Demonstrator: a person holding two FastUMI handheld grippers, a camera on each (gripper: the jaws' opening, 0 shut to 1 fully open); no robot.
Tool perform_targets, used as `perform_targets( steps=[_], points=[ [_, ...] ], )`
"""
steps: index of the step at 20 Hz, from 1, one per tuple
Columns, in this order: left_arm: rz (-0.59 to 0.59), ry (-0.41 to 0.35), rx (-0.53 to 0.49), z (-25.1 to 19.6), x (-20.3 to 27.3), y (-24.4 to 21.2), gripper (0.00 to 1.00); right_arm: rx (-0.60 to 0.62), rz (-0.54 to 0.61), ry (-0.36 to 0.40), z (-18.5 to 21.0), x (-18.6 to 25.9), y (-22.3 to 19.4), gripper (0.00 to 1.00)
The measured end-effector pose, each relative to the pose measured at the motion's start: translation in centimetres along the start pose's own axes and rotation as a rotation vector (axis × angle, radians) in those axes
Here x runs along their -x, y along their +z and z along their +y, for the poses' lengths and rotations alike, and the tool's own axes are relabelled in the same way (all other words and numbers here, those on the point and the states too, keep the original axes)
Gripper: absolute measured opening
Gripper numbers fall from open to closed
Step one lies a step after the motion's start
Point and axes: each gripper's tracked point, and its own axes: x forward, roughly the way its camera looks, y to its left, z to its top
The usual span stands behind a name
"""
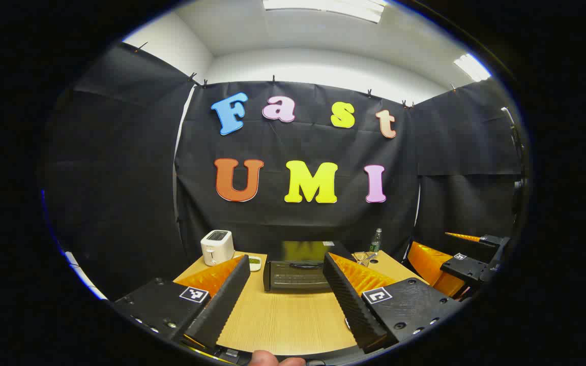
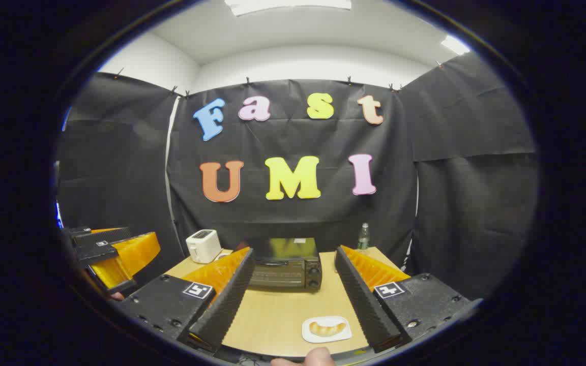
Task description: Open the electric oven with the left hand, put the food in, and close the electric oven.
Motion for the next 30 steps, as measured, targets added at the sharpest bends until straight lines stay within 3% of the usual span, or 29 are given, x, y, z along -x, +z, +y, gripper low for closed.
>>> perform_targets(
  steps=[30],
  points=[
    [0.007,-0.011,-0.010,-2.1,-2.4,-0.7,0.94,-0.008,0.022,-0.012,-2.4,-1.5,-0.2,0.99]
  ],
)
